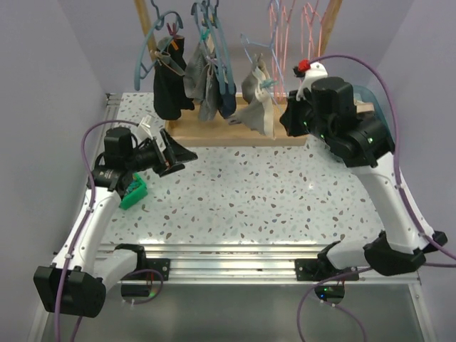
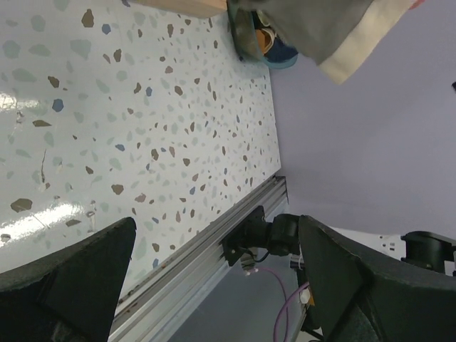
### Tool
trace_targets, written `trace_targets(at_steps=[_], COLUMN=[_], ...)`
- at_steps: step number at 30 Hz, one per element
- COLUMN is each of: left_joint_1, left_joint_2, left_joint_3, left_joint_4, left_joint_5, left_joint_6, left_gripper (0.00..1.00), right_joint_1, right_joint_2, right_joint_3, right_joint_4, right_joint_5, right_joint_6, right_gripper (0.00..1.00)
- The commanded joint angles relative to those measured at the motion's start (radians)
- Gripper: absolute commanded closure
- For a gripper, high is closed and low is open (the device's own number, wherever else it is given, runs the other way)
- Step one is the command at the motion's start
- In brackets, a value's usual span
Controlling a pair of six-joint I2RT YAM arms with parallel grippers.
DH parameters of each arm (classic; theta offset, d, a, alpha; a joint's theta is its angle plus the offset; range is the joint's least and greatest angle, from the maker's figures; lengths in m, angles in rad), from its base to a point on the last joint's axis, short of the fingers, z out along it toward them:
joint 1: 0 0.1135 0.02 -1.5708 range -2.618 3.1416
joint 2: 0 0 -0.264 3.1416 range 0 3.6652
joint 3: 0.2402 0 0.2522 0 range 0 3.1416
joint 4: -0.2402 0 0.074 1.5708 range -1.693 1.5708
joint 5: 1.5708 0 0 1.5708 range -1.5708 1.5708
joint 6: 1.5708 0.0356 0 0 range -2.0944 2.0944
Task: Remove the underwear clipped to the hanger
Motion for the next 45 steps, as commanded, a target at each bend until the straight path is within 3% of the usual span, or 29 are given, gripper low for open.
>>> trace_targets(at_steps=[1, 9, 15, 23, 28, 31, 36, 39, 41, 45], left_joint_1=[-0.004, -0.004, -0.004, -0.085, -0.193, -0.225, -0.236, -0.236, -0.236, -0.236], left_joint_2=[0.022, 0.077, 0.09, 0.109, 0.093, 0.062, 0.03, 0.011, 0.002, -0.016], left_joint_3=[0.06, 0.1, 0.108, 0.111, 0.051, 0.039, 0.05, 0.059, 0.059, 0.03], left_joint_4=[0.055, 0.091, 0.124, 0.015, 0.056, 0.076, 0.053, 0.041, 0.041, 0.029], left_joint_5=[0.005, 0.025, 0.036, -0.122, -0.185, -0.214, -0.225, -0.229, -0.235, -0.243], left_joint_6=[0.001, 0.003, -0.002, 0.138, 0.086, 0.049, 0.041, 0.038, 0.033, 0.03], left_gripper=[0.0, 0.0, 0.0, 0.0, 0.0, 0.0, 0.0, 0.0, 0.0, 0.0], right_joint_1=[0.004, 0.003, 0.004, 0.004, 0.003, 0.004, 0.003, 0.003, 0.003, 0.003], right_joint_2=[-0.149, -0.345, -0.425, -0.589, -0.614, -0.614, -0.622, -0.617, -0.622, -0.594], right_joint_3=[-0.108, -0.217, -0.284, -0.657, -0.74, -0.675, -0.578, -0.55, -0.582, -0.762], right_joint_4=[-0.051, -0.233, -0.33, -0.252, -0.268, -0.324, -0.353, -0.328, -0.255, -0.16], right_joint_5=[-0.066, -0.089, -0.199, -0.316, -0.131, 0.061, 0.192, 0.142, 0.021, -0.179], right_joint_6=[0.03, 0.03, 0.059, 0.197, 0.262, 0.288, 0.256, 0.181, 0.153, 0.16], right_gripper=[1.0, 1.0, 1.0, 1.0, 1.0, 1.0, 1.0, 1.0, 1.0, 1.0])
